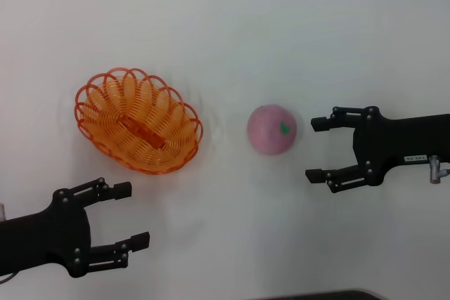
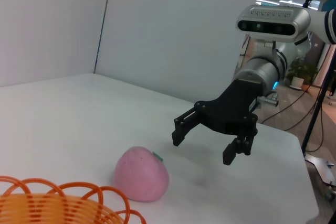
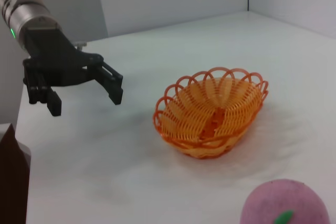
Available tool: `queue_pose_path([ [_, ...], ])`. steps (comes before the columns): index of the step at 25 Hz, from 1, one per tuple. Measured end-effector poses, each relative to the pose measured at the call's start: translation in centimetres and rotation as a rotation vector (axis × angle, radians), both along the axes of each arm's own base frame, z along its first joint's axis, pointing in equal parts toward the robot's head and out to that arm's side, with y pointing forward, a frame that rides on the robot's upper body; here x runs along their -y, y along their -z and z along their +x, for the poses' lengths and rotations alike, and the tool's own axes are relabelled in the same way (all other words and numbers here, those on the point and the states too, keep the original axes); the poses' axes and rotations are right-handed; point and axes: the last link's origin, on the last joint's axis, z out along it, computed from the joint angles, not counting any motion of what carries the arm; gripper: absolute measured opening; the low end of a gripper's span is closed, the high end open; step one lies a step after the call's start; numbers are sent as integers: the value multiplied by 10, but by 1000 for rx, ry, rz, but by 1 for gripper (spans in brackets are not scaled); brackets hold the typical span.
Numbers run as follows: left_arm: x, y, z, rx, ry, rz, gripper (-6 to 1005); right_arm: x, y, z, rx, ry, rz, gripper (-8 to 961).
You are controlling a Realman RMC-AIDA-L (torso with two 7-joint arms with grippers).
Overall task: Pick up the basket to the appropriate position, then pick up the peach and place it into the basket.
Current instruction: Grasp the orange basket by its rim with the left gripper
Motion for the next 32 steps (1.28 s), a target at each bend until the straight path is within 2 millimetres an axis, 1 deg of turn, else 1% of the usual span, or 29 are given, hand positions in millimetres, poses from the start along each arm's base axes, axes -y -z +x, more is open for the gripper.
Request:
queue_pose_path([
  [13, 1, -2, -1, 0, -8, -2, 842, -1, -2, 4, 13, 18, 8, 945],
  [17, 0, -3, 0, 28, -27, 2, 842, 0, -1, 4, 8, 23, 7, 945],
  [24, -13, -19, 9, 149, -182, -62, 842, -2, -3, 1, -10, 39, 10, 944],
  [29, -33, -31, 11, 196, -376, -164, 841, -5, -5, 0, -18, 53, 17, 944],
  [32, -42, -37, 12, 213, -458, -198, 842, -6, -6, -1, -21, 59, 15, 944],
])
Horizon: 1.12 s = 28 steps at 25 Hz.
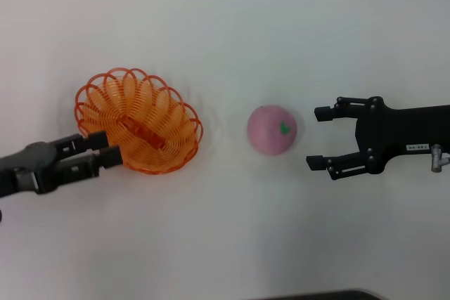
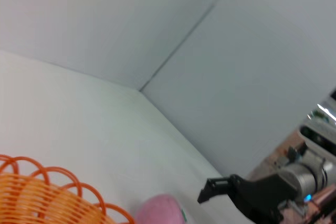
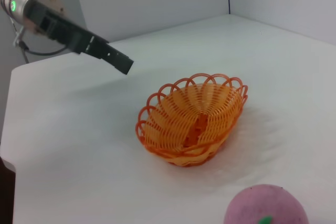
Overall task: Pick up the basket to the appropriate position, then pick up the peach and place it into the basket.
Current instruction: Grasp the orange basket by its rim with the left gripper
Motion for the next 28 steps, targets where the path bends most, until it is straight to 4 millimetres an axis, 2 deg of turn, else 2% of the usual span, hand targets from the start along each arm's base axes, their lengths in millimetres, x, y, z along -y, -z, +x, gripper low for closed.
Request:
queue_pose_path([
  [4, -7, -10, -2, 14, -79, -9, 841, 0, 0, -1, -2, 0, -2, 944],
  [9, -24, -24, -14, -63, -237, 6, 841, -2, -1, -2, -2, 6, -7, 944],
  [14, -34, -31, -15, -99, -273, 22, 841, -5, 0, -5, 3, -6, -15, 944],
  [15, -45, -40, -14, -153, -298, 42, 841, -6, 0, -6, 3, -7, -17, 944],
  [19, -60, -46, -11, -262, -320, 73, 841, -7, 0, -7, 3, 2, -21, 944],
  [24, -76, -49, -3, -373, -310, 90, 842, -8, -1, -7, 3, 8, -23, 944],
  [28, -89, -47, 13, -506, -246, 87, 842, -9, -1, -7, 4, 12, -22, 944],
])
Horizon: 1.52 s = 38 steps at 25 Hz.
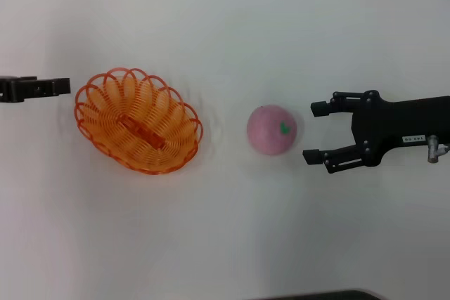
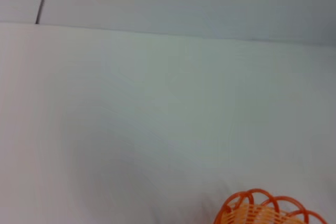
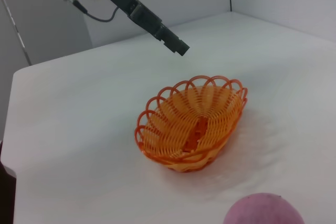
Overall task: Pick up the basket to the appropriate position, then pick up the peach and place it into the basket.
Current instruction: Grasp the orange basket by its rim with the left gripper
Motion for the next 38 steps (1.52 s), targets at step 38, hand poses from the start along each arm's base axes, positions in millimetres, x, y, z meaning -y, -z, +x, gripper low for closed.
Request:
queue_pose_path([
  [38, -53, 70, 72, -566, 180, -234, 842, -12, -2, -10, 27, -20, 1, 943],
])
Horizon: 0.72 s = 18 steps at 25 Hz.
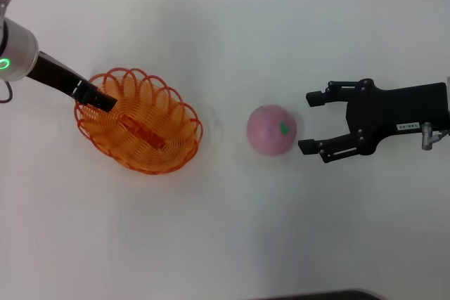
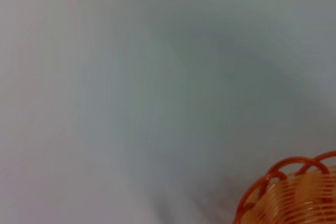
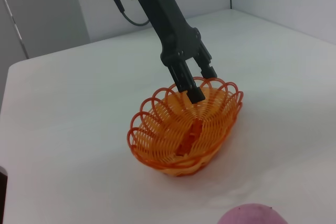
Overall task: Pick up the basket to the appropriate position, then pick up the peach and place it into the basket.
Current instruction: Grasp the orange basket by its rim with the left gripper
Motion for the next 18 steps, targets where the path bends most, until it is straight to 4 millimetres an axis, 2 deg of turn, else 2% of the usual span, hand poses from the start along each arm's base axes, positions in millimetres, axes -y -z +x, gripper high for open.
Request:
queue_pose_path([
  [13, -3, 8, 5, -67, 43, -27, 840, -1, 0, -1, 1, -2, 1, 942],
  [18, -1, 13, 4, -90, 55, -53, 773, -2, 0, -1, 2, -5, 3, 942],
])
